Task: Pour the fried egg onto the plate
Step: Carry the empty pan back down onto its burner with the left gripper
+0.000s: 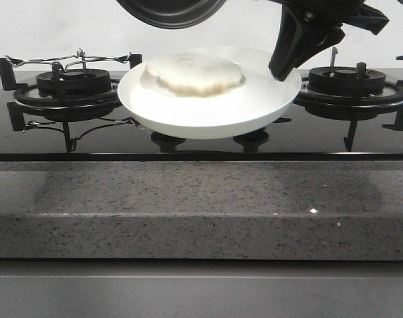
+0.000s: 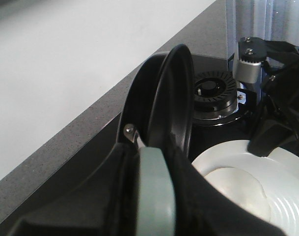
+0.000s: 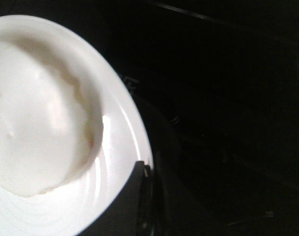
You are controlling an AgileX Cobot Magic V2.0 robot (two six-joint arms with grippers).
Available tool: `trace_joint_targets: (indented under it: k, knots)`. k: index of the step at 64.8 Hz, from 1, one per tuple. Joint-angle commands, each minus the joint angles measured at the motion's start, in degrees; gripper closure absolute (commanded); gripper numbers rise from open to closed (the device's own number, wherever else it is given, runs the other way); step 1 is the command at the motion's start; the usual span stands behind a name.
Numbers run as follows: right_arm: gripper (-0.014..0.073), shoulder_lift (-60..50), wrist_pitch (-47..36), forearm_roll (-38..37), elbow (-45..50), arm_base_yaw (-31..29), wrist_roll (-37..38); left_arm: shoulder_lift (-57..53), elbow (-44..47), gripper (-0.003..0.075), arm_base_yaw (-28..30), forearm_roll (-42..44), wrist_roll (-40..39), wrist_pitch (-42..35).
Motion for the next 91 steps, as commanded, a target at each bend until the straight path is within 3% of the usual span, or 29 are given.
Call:
trace_joint_targets:
  k: [1, 8, 22, 29, 40, 46, 67, 82, 91]
  knots:
    - [0.0662, -2.48, -3.01, 1.43, -1.50, 0.00, -0.25, -2.24, -1.93, 0.0739, -0.45, -3.98, 0.14, -2.49]
    - [0.0662, -2.48, -3.01, 1.43, -1.50, 0.00, -0.25, -2.24, -1.93, 0.0739, -0.17, -3.98, -0.91, -2.60]
    - [0.0662, -2.48, -3.01, 1.43, -1.50, 0.00, -0.25, -1.55, -1.93, 0.0739, 4.74, -3.99, -13.69, -3.30]
    - [0.0662, -2.48, -3.01, 1.43, -1.50, 0.00, -0.25, -0.07, -1.93, 0.0739, 9.42, -4.23, -22.56, -3.30]
    - [0.0662, -2.48, -3.01, 1.43, -1.50, 0.00, -0.25, 4.60, -1.93, 0.0739, 17.88, -6.02, -42.64, -1.53]
    - [0.0662, -2.48, -3.01, 1.43, -1.50, 0.00, -0.25, 7.75, -1.93, 0.0739, 21.56, -9.77, -48.65, 1.43]
    - [0.0662, -2.48, -3.01, 1.43, -1.50, 0.00, -0.25, 21.81, -1.93, 0.0739, 30.17, -32.51, -49.69, 18.36]
    - [0.0662, -2.48, -3.01, 1.43, -1.50, 0.00, -0.25, 27.26, -1.93, 0.0739, 32.32, -33.85, -49.69, 24.08]
    - [0.0662, -2.48, -3.01, 1.43, -1.50, 0.00, -0.25, 27.67, -1.93, 0.0737, 32.49, -32.94, -49.69, 22.52]
